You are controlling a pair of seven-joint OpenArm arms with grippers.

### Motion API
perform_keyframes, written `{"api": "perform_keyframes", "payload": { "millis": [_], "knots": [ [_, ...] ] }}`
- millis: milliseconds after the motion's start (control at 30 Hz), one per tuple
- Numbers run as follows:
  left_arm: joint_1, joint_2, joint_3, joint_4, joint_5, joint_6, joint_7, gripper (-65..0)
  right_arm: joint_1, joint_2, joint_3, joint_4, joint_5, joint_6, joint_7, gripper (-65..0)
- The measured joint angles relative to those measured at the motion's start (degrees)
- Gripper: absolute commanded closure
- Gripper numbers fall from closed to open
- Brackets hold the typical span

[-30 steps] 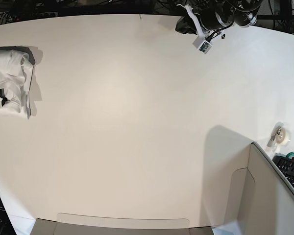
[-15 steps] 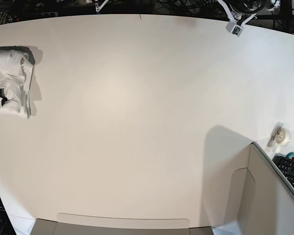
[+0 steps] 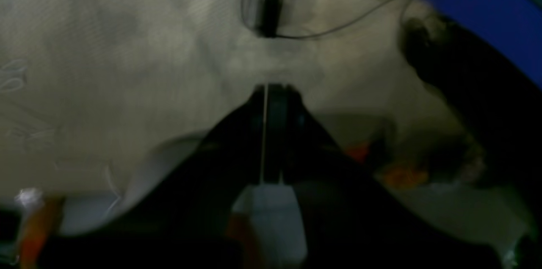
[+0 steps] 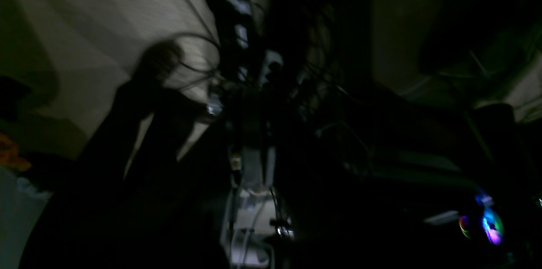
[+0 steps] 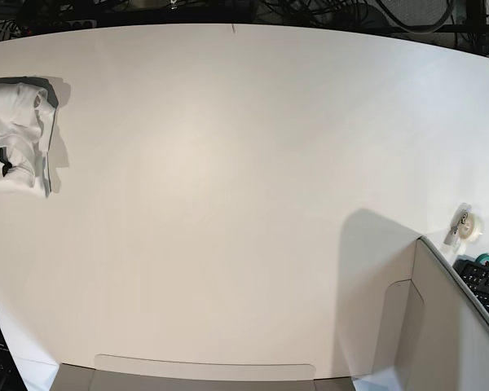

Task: Layout the t-shirt on the table in an organized manner, then fold the t-shirt properly

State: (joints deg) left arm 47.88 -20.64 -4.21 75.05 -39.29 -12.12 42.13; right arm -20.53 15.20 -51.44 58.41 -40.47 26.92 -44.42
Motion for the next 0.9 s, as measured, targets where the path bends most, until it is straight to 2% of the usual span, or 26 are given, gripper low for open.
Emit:
{"api": "perform_keyframes", "payload": {
  "millis": [33, 67, 167, 200, 267, 367, 567, 667, 733, 900],
  "knots": [
    [-1.95, 0.42, -0.02, -4.92, -1.42, -1.11, -4.04, 0.0, 0.48, -0.2, -0.07, -2.45, 0.37, -0.02, 2.16, 0.0],
    [-3.89, 1.18, -0.02, -9.11, -0.04, 0.0, -6.73, 0.0, 0.94, -0.2, -0.07, -4.94, 0.61, 0.02, 3.06, 0.0],
    [-7.43, 2.8, -0.02, -20.33, -1.07, -1.07, -16.48, 0.0, 2.54, -0.9, 0.09, -11.56, 0.74, 0.0, 6.01, 0.0],
    [-8.66, 3.43, 0.0, -23.85, -0.46, -0.22, -18.75, 0.0, 3.17, -1.16, 0.11, -12.61, 1.7, -0.02, 7.32, 0.0],
    [-11.19, 3.96, 0.48, -30.08, -0.61, -0.59, -23.34, 0.0, 4.31, -1.88, 0.11, -14.56, 5.55, -0.15, 10.25, 0.0],
    [-14.8, 3.93, 6.12, -36.54, -0.46, -0.13, -30.16, 0.0, 5.81, -2.64, 0.04, -16.81, 12.48, -0.17, 13.31, 0.0],
    [-21.46, 4.0, 22.21, -44.85, -0.85, -1.03, -44.17, 0.0, 8.66, -2.23, 0.07, -26.23, 27.71, -0.24, 19.56, 0.0],
    [-22.36, 4.37, 30.58, -48.37, -0.87, -0.24, -48.85, 0.0, 10.29, -2.25, 0.07, -31.19, 39.3, -0.37, 24.02, 0.0],
    [-22.45, 4.81, 35.17, -49.62, -0.76, 0.0, -49.9, 0.0, 11.23, -2.95, 0.07, -34.07, 46.36, -0.42, 27.08, 0.0],
    [-25.44, 6.82, 40.3, -53.72, -0.57, 0.17, -50.4, 0.0, 12.31, -4.15, 0.04, -38.16, 59.56, -0.42, 31.65, 0.0]
  ]
}}
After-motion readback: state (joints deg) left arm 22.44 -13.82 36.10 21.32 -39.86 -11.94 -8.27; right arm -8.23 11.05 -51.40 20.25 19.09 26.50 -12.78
